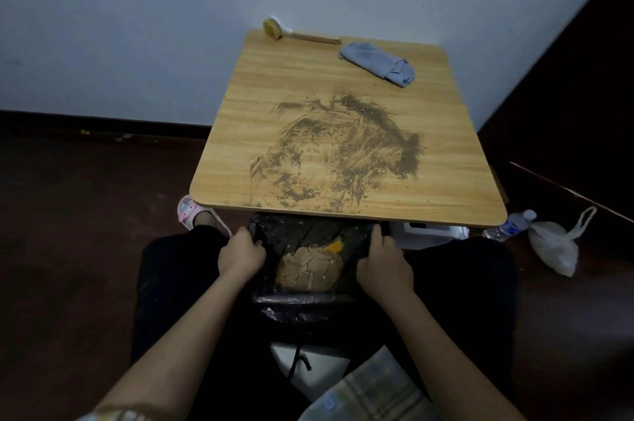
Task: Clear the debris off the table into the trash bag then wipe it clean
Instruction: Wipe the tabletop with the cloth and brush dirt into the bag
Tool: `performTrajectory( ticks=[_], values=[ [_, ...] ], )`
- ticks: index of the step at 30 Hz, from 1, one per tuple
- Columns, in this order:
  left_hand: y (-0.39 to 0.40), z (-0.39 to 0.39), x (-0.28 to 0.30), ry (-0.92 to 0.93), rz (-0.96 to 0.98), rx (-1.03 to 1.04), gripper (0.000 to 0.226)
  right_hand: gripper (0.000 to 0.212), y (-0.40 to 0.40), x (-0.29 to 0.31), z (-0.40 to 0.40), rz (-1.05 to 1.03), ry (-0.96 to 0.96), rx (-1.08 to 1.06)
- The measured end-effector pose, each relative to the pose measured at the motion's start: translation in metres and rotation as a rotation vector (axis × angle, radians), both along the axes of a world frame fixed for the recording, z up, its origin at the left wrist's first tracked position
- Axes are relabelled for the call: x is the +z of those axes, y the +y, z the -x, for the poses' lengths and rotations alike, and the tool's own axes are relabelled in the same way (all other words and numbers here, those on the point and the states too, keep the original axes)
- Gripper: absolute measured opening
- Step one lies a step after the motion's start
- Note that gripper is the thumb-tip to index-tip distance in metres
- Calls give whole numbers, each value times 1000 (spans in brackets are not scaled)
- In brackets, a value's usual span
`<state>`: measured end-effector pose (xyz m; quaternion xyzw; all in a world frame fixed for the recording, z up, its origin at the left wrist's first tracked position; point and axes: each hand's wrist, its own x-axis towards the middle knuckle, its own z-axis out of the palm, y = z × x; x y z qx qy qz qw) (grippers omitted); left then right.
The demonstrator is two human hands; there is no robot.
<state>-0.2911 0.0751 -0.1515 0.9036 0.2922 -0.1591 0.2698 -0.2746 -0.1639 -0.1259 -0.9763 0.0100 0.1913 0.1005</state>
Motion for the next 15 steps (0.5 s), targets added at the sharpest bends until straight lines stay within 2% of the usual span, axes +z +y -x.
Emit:
performTrajectory(
  ticks=[2,4,6,11,15],
  values=[
    [0,-5,-4,19,3,26,29,57,2,1,7,70,-177,237],
    [-1,-10,-8,37,4,47,30,41,7,1,13,-44,-272,493],
    [-1,-12,-11,46,4,63,31,36,10,-2,16,-193,-273,680],
    [-1,-15,-14,74,8,78,33,48,15,-18,17,-192,-182,866],
    [4,-14,-15,85,15,80,36,41,18,-18,18,-176,-277,928]
  ],
)
